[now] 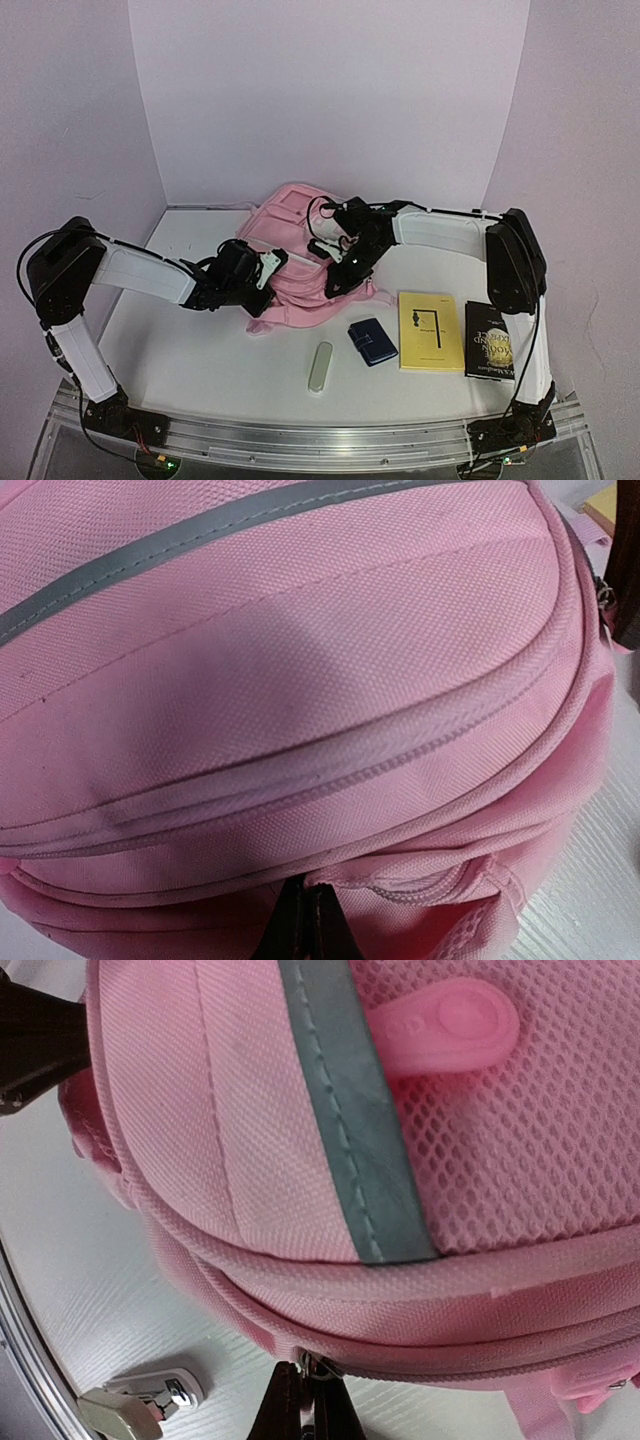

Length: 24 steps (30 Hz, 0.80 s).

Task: Pack the student bag
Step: Unzip the student bag at the center of the board.

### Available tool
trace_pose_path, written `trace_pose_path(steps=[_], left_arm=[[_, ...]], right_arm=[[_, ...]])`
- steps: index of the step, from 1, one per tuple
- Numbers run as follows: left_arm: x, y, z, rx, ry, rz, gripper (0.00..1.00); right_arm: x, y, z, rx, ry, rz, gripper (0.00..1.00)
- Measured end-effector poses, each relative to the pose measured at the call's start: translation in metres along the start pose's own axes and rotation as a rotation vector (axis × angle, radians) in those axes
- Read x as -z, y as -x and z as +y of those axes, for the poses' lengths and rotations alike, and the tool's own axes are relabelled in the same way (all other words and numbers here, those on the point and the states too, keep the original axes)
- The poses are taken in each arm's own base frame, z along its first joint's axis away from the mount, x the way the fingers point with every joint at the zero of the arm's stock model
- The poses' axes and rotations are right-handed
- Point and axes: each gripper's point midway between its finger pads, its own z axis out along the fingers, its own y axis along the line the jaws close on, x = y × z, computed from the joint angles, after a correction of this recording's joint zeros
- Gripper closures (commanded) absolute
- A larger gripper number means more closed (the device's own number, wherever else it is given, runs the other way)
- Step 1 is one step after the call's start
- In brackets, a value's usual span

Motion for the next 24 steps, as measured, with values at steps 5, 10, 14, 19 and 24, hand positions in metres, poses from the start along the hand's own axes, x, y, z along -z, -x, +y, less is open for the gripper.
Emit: trace_pose_path(steps=[5,10,14,19,24], left_arm=[[-0.003,-0.002,0.010,0.037,0.042,0.006,1.00],[-0.003,-0.002,0.019,0.066,0.083,0.001,1.00],[-0.001,-0.004,0.022,0.096,0.097,-0.013,0.95],[0.006,0.013,0.016,0.134,0.071,-0.073,0.73],[0.033,0.045,0.013,0.210,0.028,-0.174,0.65]], right_arm=[[-0.002,0.011,0.010,-0.073,0.032,-0.041,1.00],[-0.002,0.020,0.019,-0.145,0.070,-0.073,0.99],[-0.002,0.024,0.025,-0.176,0.101,-0.083,0.67],[-0.005,0.032,0.053,-0.121,0.184,-0.112,0.57],[0.007,0.031,0.068,-0.099,0.231,-0.131,0.54]])
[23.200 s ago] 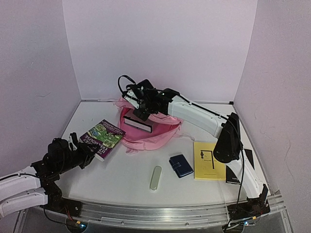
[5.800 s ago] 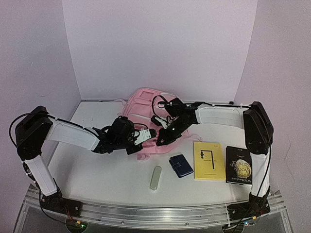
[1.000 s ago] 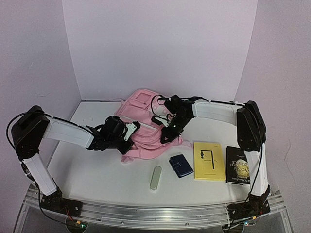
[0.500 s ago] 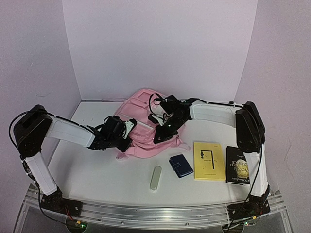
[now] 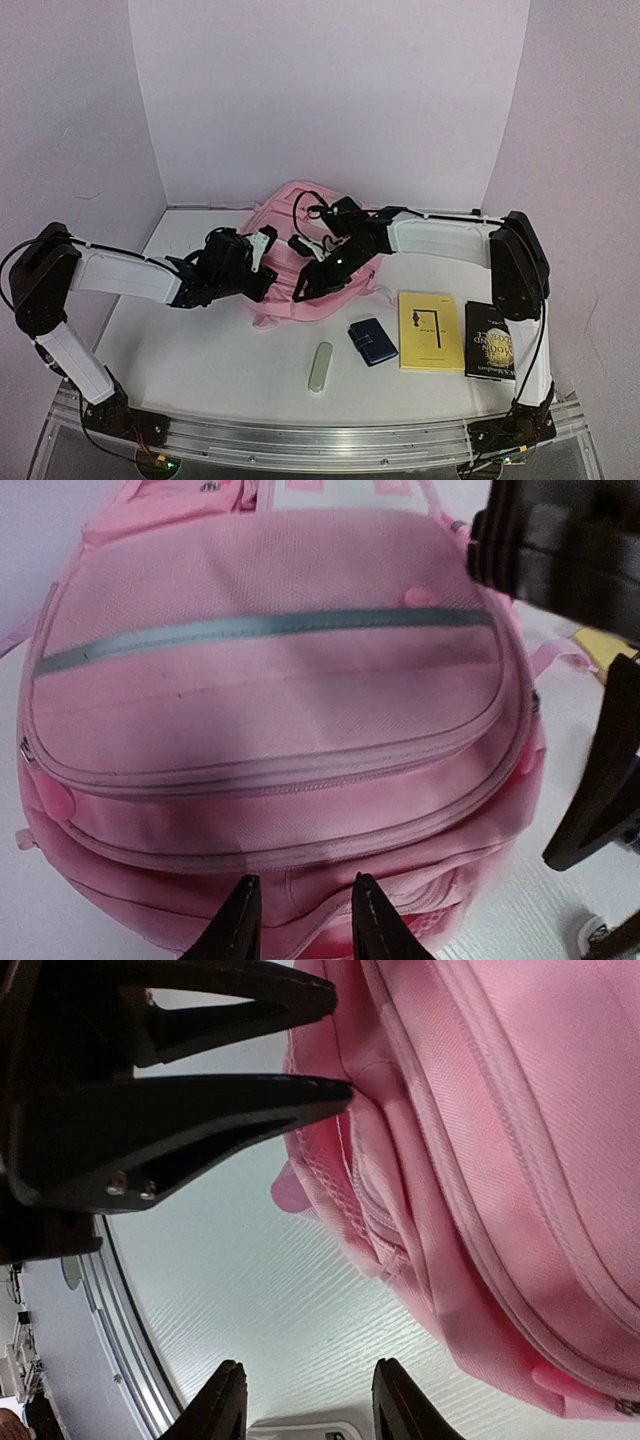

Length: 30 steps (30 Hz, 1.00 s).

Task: Pack the student bag
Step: Unzip the student bag at the center of the board.

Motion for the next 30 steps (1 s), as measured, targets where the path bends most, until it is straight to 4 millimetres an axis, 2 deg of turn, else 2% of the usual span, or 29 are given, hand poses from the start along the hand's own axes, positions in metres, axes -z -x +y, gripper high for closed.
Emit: trace_pose_path(steps=[2,5,9,12,15,17,20,24,30], left_arm=[[0.010,0.016,-0.004,0.052,-0.023,-0.045,0.64],[0.022,0.031,-0.013,0.108,-0.053,-0.088,0.59],[0.028,0.033,-0.031,0.166,-0.108,-0.078,0.57],[0.027,0.035,-0.046,0.201,-0.136,-0.057,0.59],[0.020,0.046,-0.067,0.229,-0.168,-0.052,0.63],[0.012,0.049,-0.082,0.245,-0.187,-0.040,0.65],[-0.003,0.042,-0.100,0.269,-0.218,0.008,0.67],[-0.017,0.021,-0.110,0.319,-0.245,0.077,0.69],[-0.022,0.010,-0.122,0.392,-0.302,0.131,0.71]], right_arm=[[0.016,0.007,-0.002,-0.007,0.007,-0.030,0.52],[0.051,0.023,-0.017,-0.028,-0.002,-0.106,0.51],[0.096,0.037,-0.043,-0.062,-0.041,-0.199,0.52],[0.115,0.038,-0.069,-0.105,-0.091,-0.238,0.52],[0.115,0.030,-0.086,-0.149,-0.119,-0.232,0.52],[0.110,0.022,-0.089,-0.170,-0.121,-0.214,0.53],[0.104,0.017,-0.086,-0.189,-0.102,-0.200,0.56],[0.092,0.010,-0.083,-0.220,-0.047,-0.192,0.61],[0.059,-0.005,-0.096,-0.294,0.003,-0.145,0.66]])
